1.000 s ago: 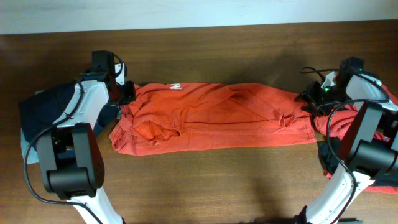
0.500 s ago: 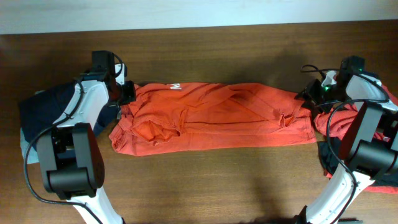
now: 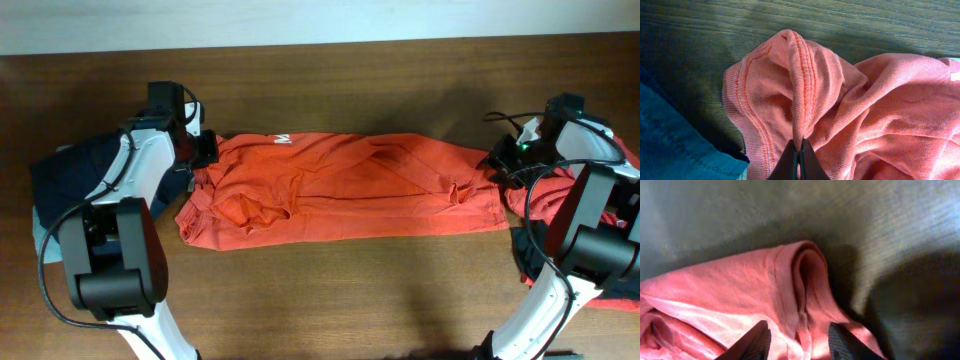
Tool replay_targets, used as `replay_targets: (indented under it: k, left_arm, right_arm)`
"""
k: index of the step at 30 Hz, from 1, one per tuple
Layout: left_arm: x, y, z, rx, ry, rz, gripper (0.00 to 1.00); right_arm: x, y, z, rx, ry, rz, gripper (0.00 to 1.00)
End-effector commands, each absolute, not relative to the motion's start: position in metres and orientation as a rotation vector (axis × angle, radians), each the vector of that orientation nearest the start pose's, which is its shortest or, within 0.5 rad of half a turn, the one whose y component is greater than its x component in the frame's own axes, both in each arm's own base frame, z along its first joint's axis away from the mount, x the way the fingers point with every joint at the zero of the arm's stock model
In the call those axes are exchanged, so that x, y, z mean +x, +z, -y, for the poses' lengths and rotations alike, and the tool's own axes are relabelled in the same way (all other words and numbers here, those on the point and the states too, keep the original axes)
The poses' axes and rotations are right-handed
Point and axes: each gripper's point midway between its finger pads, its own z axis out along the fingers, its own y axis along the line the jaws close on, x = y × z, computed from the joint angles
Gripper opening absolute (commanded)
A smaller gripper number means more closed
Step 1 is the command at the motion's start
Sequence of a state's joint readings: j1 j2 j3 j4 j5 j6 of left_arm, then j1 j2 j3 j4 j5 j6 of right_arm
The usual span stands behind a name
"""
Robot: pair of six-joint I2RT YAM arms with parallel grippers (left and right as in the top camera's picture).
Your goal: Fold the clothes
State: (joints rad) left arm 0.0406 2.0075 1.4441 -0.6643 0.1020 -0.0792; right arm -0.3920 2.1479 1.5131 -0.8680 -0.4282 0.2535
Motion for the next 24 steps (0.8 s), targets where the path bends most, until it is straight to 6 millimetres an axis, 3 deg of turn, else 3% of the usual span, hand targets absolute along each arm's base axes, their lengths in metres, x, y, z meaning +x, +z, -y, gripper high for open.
replay_targets:
  k: [1, 10, 19, 24]
  left_arm:
    - [0.458, 0.044, 0.002, -0.148, -0.175, -2.785, 0.00]
    - [0.458, 0.044, 0.002, -0.148, -0.175, -2.784, 0.00]
    - [0.458, 0.044, 0.002, -0.148, -0.175, -2.784, 0.00]
    - [0.458, 0.044, 0.002, -0.148, -0.175, -2.784, 0.00]
  right_arm:
    - [0.407, -0.004, 0.080, 0.893, 0.719, -2.832, 0.43]
    - [0.413, -0.002, 0.078, 0.864, 0.746, -2.807, 0.38]
    - [0.399, 0.005, 0.092, 0.887, 0.751, -2.820, 0.38]
    - [0.398, 0.005, 0.089, 0.852, 0.754, -2.837, 0.39]
